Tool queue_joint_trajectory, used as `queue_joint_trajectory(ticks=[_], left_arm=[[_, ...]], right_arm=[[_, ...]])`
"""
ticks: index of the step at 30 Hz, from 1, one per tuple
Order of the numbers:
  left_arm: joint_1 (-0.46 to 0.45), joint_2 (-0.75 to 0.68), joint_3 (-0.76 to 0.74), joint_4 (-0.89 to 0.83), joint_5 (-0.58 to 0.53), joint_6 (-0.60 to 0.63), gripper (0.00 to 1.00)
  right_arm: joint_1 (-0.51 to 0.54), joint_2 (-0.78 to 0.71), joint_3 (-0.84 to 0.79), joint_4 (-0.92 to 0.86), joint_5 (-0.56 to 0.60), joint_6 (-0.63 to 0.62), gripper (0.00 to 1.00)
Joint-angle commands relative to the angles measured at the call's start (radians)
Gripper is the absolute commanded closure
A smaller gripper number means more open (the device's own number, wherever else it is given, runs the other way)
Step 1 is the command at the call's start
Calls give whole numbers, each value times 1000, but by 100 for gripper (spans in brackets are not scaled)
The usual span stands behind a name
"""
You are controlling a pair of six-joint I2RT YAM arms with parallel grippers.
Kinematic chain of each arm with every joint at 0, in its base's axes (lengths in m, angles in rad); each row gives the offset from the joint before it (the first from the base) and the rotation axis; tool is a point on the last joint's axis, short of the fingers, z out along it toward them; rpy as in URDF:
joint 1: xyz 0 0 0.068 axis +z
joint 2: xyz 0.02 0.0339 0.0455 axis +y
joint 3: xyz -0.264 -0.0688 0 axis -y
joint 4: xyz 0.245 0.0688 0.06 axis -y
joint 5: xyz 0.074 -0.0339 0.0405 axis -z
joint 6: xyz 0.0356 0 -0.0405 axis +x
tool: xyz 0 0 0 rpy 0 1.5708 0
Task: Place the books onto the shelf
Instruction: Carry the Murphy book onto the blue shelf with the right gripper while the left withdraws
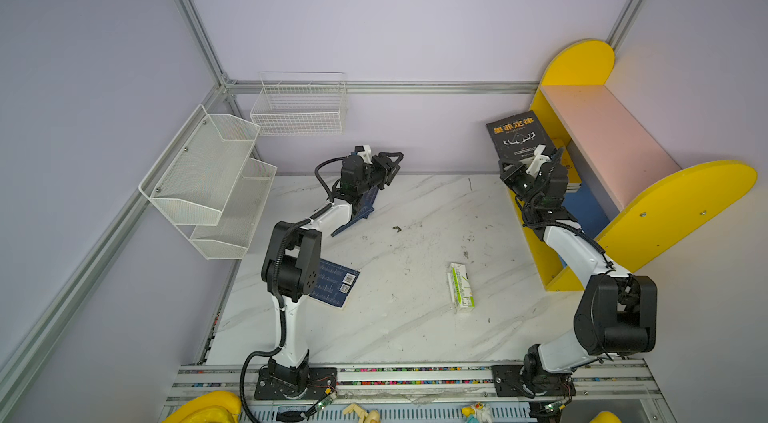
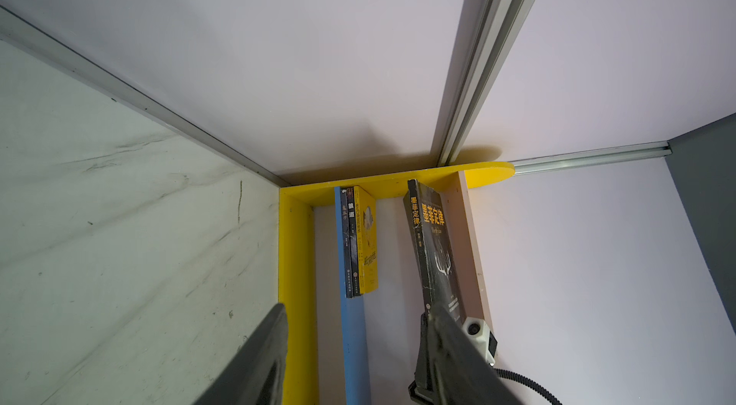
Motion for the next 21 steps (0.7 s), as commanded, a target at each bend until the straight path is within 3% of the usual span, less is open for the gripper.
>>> queue_joint_trajectory(ticks=[1,11,16,21], left_arm=[[-3,6,-8,48,24,-7,45],[-3,-3,-45,61,22,-15,45],[-3,-2,-55,67,22,-18,45],[-4,1,-64,79,26,-24,45]], right_arm=[[-51,-35,-18,72,9,-52,100],[-140,14,-32,106,22,-49,99],[-162,128,0,151,-43,-6,99],[-162,208,11,238,-28,61,99]])
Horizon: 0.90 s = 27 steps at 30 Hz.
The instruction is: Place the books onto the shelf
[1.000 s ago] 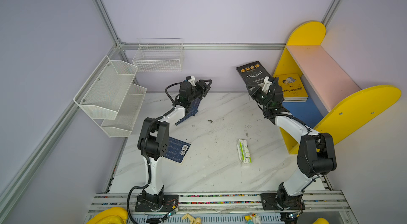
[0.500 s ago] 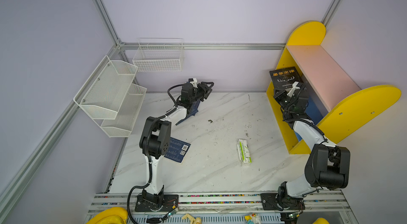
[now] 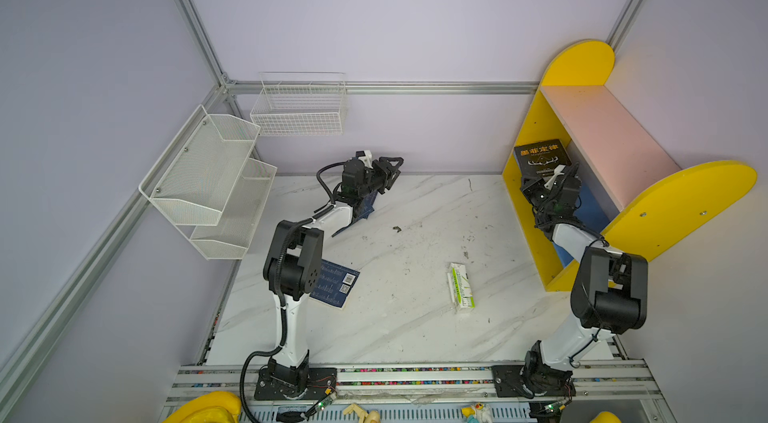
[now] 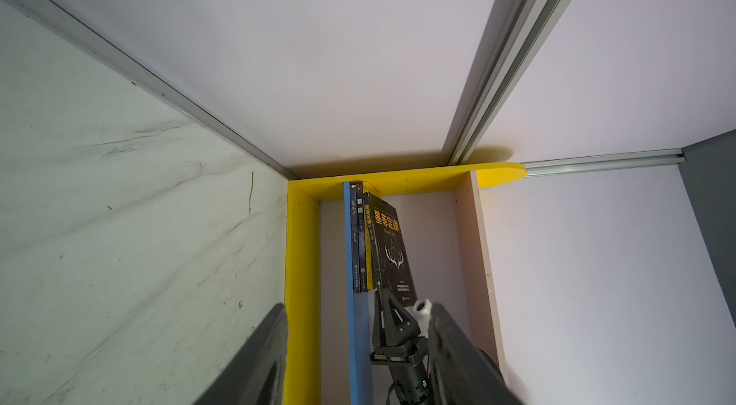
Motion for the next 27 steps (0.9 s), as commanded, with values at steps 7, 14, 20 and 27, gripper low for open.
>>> queue_joint_trajectory(ticks=[7,14,20,27], left_arm=[[-5,-16,-64,75,17,-14,45],[-5,1,-63,96,26,-30,45],[-4,30,-48,126,44,-54,45],[-5,45,-52,161,49,-77,45]], right_arm=[[-19,48,39,271,-21,157,99],[-81,54,10,426,-59,320,98],[-116,117,86,408,-191,415,98],[-117,146,223,98,-276,322,98]])
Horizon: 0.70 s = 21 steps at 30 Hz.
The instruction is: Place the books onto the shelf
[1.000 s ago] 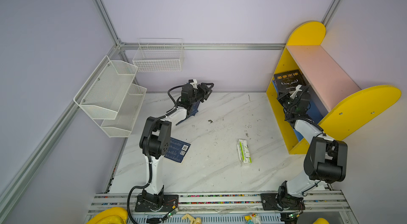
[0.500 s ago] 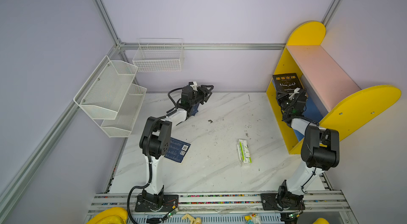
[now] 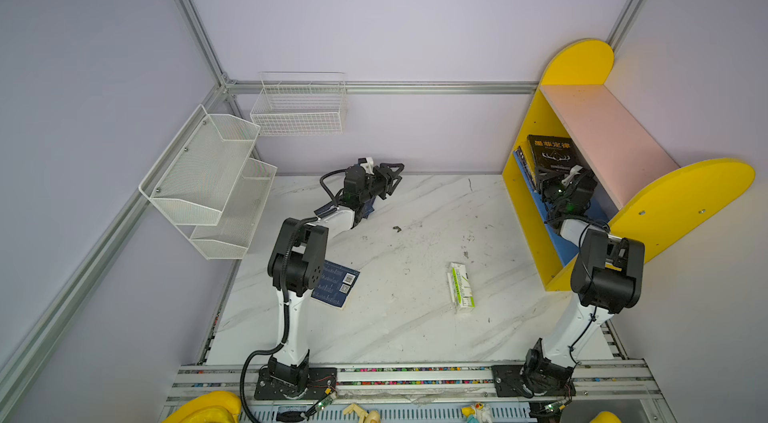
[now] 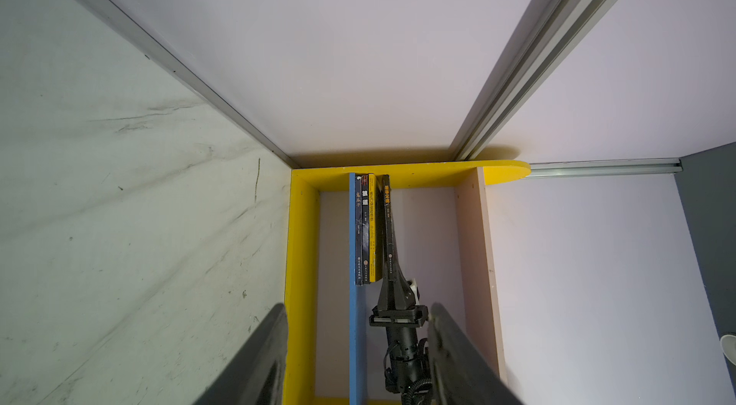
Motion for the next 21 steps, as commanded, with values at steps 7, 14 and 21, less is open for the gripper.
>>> queue_joint_trajectory(ticks=[7,14,21], left_arm=[[-5,5,-4,87,23,-29,45],[-5,10,-10,108,20,-43,45],[-5,8,-13,116,19,-47,45]], right_arm=[[0,-32,130,-214,-90,-84,98],[0,-50,95,-239,-112,-126,98],[0,-78,51,-285,-146,-185,98]])
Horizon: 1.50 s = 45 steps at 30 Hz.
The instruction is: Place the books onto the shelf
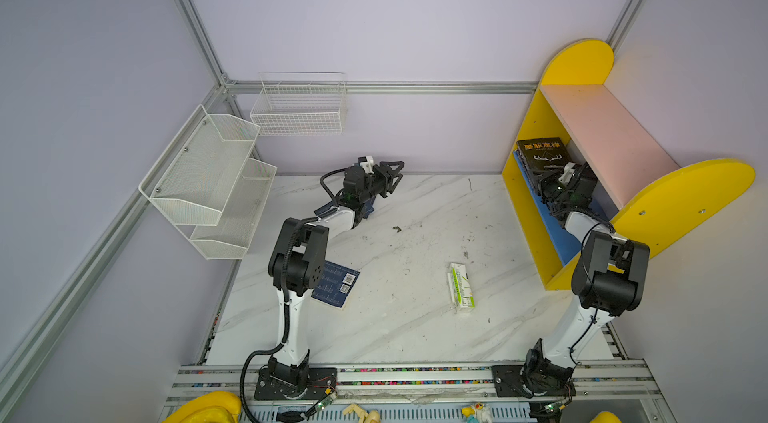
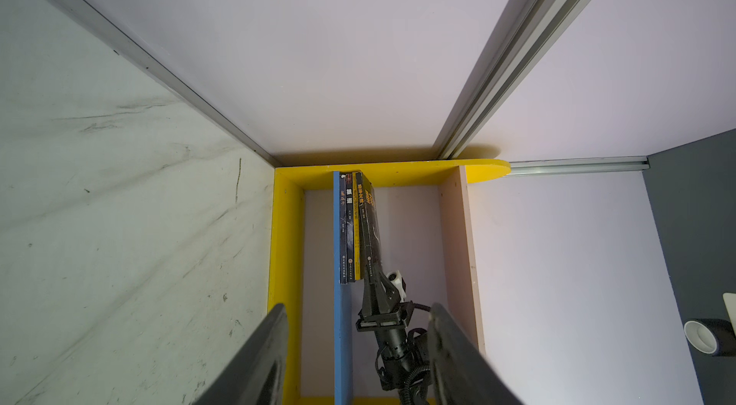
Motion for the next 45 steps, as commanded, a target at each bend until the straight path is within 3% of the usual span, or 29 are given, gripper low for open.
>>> queue_joint_trajectory(ticks=[1,12,22,30,45], left_arm=[[-5,6,-12,56,11,-6,45],[-5,-25,-49,60,-2,2,42],[-5,-17,-27,59,-4,2,42],[-6,-19,-30,58,-10,6,42],[-8,-28,-40,57,-24,6,42]], right_arm=[[5,-56,-3,-36,-41,-44,98],[-35,-53,27,-19,24,-30,98],[-82,-71,-1,17,11,-22,98],[-91,-72,-21,160,-56,39,98],[-115,-56,-29,163,-9,53,98]])
